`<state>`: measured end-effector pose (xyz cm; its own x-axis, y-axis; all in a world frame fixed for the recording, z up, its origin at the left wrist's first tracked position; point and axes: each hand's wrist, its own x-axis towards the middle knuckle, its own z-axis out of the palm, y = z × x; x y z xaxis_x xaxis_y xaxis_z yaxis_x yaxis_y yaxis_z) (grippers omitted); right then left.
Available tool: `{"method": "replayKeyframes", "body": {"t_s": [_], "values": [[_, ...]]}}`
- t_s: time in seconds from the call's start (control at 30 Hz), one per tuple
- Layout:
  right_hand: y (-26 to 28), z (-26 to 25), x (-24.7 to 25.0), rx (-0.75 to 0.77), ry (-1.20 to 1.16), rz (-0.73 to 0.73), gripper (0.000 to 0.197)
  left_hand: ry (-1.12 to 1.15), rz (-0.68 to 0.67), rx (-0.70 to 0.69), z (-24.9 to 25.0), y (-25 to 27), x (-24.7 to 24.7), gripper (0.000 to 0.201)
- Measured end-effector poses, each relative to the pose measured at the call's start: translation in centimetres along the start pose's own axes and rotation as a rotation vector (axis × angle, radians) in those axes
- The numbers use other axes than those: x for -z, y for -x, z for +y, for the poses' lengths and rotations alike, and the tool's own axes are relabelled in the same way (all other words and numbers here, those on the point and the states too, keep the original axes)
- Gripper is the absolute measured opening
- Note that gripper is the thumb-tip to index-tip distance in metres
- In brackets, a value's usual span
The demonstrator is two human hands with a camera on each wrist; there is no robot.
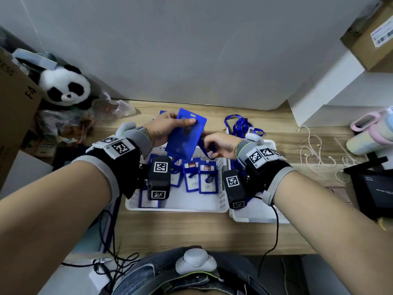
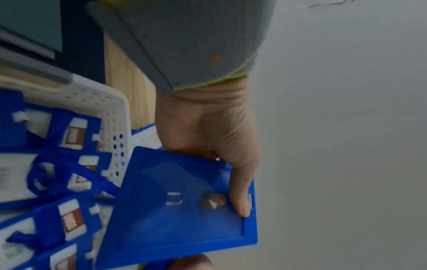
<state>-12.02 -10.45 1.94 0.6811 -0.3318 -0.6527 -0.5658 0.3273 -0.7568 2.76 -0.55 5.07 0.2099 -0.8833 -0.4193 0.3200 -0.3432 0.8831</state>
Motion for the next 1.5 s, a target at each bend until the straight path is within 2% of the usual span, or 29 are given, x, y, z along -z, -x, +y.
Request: {"method": "replayKeyframes", "body": {"t_s": [0.07, 0.1, 0.13, 0.27, 0.3, 0.4, 0.57, 0.7, 0.83, 0.93, 1.0, 1.07, 1.13, 1.2, 1.27, 1.37, 1.5], "values": [[0.4, 0.0, 0.1, -0.007, 0.032, -0.113, 0.021, 0.022, -0.014, -0.016, 0.8, -0.6, -0.7, 0.028], [0.5, 0.0, 0.4, -0.008, 0.084, -0.127, 0.019, 0.013, -0.032, -0.010, 1.1, -0.8, -1.2, 0.020], [0.5, 0.0, 0.3, -0.011, 0.150, -0.114, 0.019, 0.008, -0.048, -0.006, 1.4, -0.9, -1.6, 0.008], [0.0, 0.1, 0.3, 0.051, 0.417, -0.006, 0.009, -0.008, -0.051, -0.017, 2.0, -1.9, -3.3, 0.006], [0.0, 0.0, 0.5, 0.078, 0.410, 0.014, 0.014, -0.008, -0.058, -0.026, 2.3, -2.1, -3.9, 0.008], [-0.1, -0.9, 2.2, 0.081, 0.229, 0.139, 0.029, 0.016, -0.020, -0.054, 2.7, -3.2, -4.7, 0.007], [-0.9, -2.4, 7.3, 0.179, -0.085, 0.490, 0.030, 0.055, 0.140, -0.041, 2.1, -5.5, -5.0, 0.005], [-1.4, -2.4, 11.0, 0.173, -0.259, 0.611, 0.022, -0.015, 0.265, 0.079, 0.5, -7.3, -5.1, 0.006], [-2.7, -1.3, 13.8, 0.077, -0.232, 0.636, 0.018, -0.075, 0.255, 0.227, -1.4, -8.9, -5.9, 0.011], [-3.3, -0.6, 15.0, -0.002, -0.215, 0.585, 0.010, -0.099, 0.275, 0.303, -2.4, -9.9, -6.8, 0.010], [-3.3, -0.2, 15.4, -0.062, -0.181, 0.513, 0.036, -0.093, 0.304, 0.338, -2.8, -10.3, -7.2, 0.011], [-3.2, 0.4, 15.8, -0.089, -0.133, 0.522, 0.054, -0.105, 0.310, 0.372, -3.2, -10.7, -7.6, 0.013], [-3.2, 1.1, 15.9, -0.116, -0.157, 0.513, 0.048, -0.121, 0.298, 0.389, -3.5, -10.7, -7.7, 0.011], [-2.9, 1.6, 15.8, -0.153, -0.274, 0.427, 0.033, -0.132, 0.293, 0.392, -3.9, -10.8, -7.8, 0.010], [-2.3, 2.2, 15.5, -0.170, -0.288, 0.314, 0.021, -0.151, 0.294, 0.397, -4.3, -10.7, -7.8, 0.019], [-1.4, 3.4, 14.7, -0.203, -0.164, 0.173, 0.020, -0.177, 0.289, 0.411, -4.8, -10.5, -8.0, 0.021], [-0.6, 5.3, 13.6, -0.391, 0.158, 0.091, 0.025, -0.201, 0.250, 0.418, -5.0, -9.7, -8.5, 0.012]]}}
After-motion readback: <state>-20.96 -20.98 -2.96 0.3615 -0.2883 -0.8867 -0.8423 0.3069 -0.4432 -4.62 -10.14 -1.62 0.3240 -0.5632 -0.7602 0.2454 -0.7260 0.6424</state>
